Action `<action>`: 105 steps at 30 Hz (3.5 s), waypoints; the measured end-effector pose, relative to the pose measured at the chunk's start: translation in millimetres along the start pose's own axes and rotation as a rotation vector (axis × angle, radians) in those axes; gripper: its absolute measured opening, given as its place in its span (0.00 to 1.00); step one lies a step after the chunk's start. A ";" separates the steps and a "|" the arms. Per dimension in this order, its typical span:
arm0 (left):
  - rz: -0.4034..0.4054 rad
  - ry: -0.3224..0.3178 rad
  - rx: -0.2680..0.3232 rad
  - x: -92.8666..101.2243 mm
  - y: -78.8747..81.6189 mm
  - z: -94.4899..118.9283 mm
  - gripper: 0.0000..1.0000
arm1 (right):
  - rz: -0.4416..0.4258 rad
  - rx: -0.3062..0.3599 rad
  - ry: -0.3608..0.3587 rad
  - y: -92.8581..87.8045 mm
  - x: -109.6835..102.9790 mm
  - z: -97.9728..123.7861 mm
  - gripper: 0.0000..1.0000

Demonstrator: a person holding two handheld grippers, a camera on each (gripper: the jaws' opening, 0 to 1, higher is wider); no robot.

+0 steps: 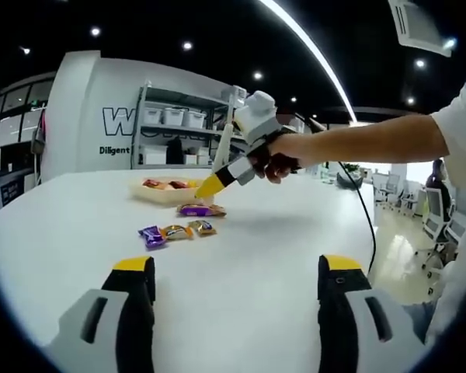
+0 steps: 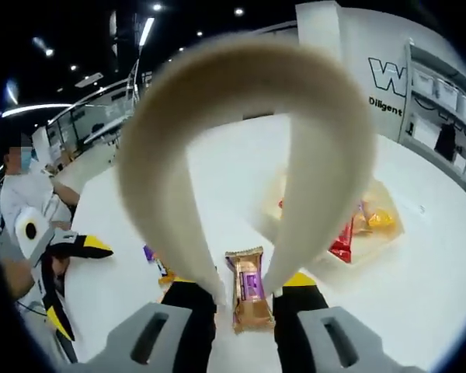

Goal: Place the target food into the container with the food tongs after gripping and lifting it, then release it inside without dropping or visibly crushing the food.

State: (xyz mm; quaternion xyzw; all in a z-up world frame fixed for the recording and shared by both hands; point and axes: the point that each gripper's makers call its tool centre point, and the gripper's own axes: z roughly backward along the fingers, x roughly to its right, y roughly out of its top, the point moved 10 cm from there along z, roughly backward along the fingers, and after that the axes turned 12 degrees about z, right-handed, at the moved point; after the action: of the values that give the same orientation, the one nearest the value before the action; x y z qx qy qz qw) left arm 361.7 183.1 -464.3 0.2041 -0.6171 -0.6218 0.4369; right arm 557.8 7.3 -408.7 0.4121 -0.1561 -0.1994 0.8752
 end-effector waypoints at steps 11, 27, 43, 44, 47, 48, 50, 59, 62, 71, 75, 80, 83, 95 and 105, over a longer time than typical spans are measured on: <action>0.019 0.000 -0.004 0.1 0.3 0.0 0.84 | -0.003 -0.022 -0.003 -5.8 5.5 -18.1 0.23; 0.030 -0.003 -0.004 -0.7 1.5 -0.9 0.83 | -0.111 0.027 -0.009 -2.6 11.7 -11.8 0.14; 0.042 -0.003 -0.006 -1.1 1.2 -1.4 0.84 | -0.115 0.102 -0.040 29.2 42.2 18.2 0.15; 0.046 -0.004 -0.007 -1.4 1.0 -1.3 0.84 | -0.114 0.104 -0.047 29.8 44.3 19.0 0.15; 0.050 -0.005 0.000 -1.6 1.4 -0.6 0.84 | -0.114 0.103 -0.071 30.2 47.1 20.1 0.15; 0.051 -0.007 0.000 -1.3 1.3 -0.5 0.84 | -0.113 0.102 -0.072 30.3 48.3 19.9 0.15; 0.050 -0.007 -0.001 -1.3 1.2 -0.4 0.84 | -0.115 0.099 -0.082 30.5 50.6 19.1 0.15; 0.040 -0.006 0.003 -1.2 1.1 0.1 0.84 | -0.142 0.107 -0.135 27.3 58.9 15.0 0.16; 0.041 -0.006 0.007 -1.7 1.6 0.1 0.84 | -0.147 0.107 -0.169 26.4 61.3 14.9 0.16; 0.029 -0.005 -0.001 -0.4 0.9 -0.7 0.84 | -0.104 0.080 -0.208 25.7 70.9 -0.2 0.16; 0.028 -0.005 -0.001 -0.7 1.1 -0.8 0.83 | -0.060 0.063 -0.226 25.4 75.7 -8.8 0.16; 0.026 -0.003 -0.004 -0.6 1.0 -1.3 0.84 | 0.042 0.031 -0.267 25.6 80.4 -18.8 0.16; 0.027 -0.001 -0.001 -0.8 1.3 -1.5 0.84 | 0.066 0.012 -0.252 20.9 77.8 -26.6 0.16; 0.028 0.001 -0.008 -0.5 1.0 -2.3 0.84 | 0.118 0.013 -0.246 15.6 83.4 -42.9 0.17; 0.029 0.000 -0.020 -0.1 -0.2 -2.4 0.84 | 0.109 0.032 -0.255 11.2 87.8 -46.4 0.20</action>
State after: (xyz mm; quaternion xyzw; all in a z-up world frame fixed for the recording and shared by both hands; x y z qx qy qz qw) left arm 363.6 181.7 -464.9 0.1908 -0.6138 -0.6213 0.4481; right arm 657.1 2.5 -418.7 0.3883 -0.2916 -0.1997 0.8511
